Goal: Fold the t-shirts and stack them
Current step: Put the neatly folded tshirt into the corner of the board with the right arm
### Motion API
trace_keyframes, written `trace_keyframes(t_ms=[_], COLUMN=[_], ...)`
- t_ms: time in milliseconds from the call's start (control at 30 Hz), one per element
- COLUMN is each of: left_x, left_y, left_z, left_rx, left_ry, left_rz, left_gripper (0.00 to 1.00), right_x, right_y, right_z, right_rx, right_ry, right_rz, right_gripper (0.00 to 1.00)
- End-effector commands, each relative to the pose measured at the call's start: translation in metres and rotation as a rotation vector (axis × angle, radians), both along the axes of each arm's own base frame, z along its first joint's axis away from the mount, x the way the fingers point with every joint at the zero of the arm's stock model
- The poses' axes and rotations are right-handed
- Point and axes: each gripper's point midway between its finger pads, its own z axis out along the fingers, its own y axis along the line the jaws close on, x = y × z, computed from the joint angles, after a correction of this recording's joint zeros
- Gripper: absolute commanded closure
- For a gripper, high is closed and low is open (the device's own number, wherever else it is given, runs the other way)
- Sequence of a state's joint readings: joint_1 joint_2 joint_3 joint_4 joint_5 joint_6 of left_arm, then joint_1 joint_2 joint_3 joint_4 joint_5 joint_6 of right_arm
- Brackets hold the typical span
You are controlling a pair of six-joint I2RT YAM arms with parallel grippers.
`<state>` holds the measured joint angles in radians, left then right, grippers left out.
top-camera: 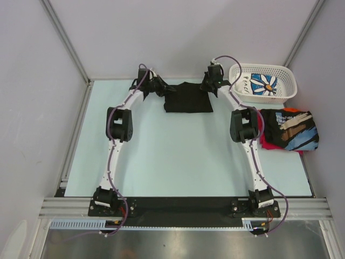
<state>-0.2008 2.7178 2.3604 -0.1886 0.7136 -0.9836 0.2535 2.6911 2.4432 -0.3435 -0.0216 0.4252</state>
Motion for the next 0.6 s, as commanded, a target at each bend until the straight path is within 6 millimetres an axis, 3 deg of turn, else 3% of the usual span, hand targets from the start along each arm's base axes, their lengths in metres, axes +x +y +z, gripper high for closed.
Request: trace_keyframes(t_ms=[0, 100, 167, 200, 233, 267, 300, 333, 367, 400, 433, 467, 500, 533, 567], left_x=[-0.002, -0.010, -0.017, -0.019, -0.022, -0.027, -0.029, -0.037, -0.041, -0.043, -0.050, -0.055, -0.056, -0.063, -0.067], left_y=[-0.025, -0.027, -0.026, -0.025, -0.023, -0.018, -0.013, -0.009, 0.003, 0.011, 0.020, 0.033, 0.042, 0.050, 0.060], left_z=[0.041, 0.053, 0.068, 0.074, 0.082, 0.100, 0.109, 0.144, 0.138, 0.146, 0.170, 0.160, 0.159, 0.173, 0.155], left_rx=[-0.083, -0.093, -0.090, -0.089, -0.084, -0.075, -0.067, -0.061, -0.031, -0.014, -0.007, 0.024, 0.057, 0.073, 0.092], left_ry=[-0.089, -0.106, -0.144, -0.159, -0.177, -0.218, -0.239, -0.301, -0.294, -0.307, -0.337, -0.292, -0.285, -0.301, -0.255], left_rz=[-0.057, -0.094, -0.122, -0.130, -0.138, -0.146, -0.146, -0.142, -0.127, -0.106, -0.091, -0.072, -0.035, -0.016, -0.001], left_gripper=[0.94, 0.90, 0.80, 0.76, 0.66, 0.59, 0.52, 0.33, 0.24, 0.18, 0.08, 0.04, 0.02, 0.00, 0.00], right_x=[0.014, 0.015, 0.014, 0.015, 0.015, 0.014, 0.011, 0.009, 0.004, -0.004, -0.016, -0.024, -0.034, -0.051, -0.060], right_y=[-0.023, -0.029, -0.026, -0.024, -0.022, -0.020, -0.019, -0.022, -0.024, -0.030, -0.031, -0.033, -0.055, -0.050, -0.059], right_z=[0.024, 0.016, 0.018, 0.032, 0.042, 0.056, 0.089, 0.108, 0.123, 0.121, 0.161, 0.162, 0.150, 0.164, 0.160], right_rx=[-0.115, -0.155, -0.140, -0.128, -0.117, -0.114, -0.103, -0.105, -0.097, -0.105, -0.069, -0.045, 0.008, 0.108, 0.174], right_ry=[-0.077, -0.071, -0.070, -0.090, -0.104, -0.123, -0.163, -0.182, -0.190, -0.160, -0.198, -0.173, -0.097, -0.070, -0.018], right_rz=[-0.096, -0.126, -0.112, -0.102, -0.094, -0.087, -0.080, -0.095, -0.095, -0.083, -0.059, -0.045, -0.086, -0.023, -0.028], right_gripper=[1.00, 1.00, 1.00, 1.00, 1.00, 1.00, 1.00, 1.00, 0.96, 0.92, 0.75, 0.61, 0.54, 0.48, 0.47])
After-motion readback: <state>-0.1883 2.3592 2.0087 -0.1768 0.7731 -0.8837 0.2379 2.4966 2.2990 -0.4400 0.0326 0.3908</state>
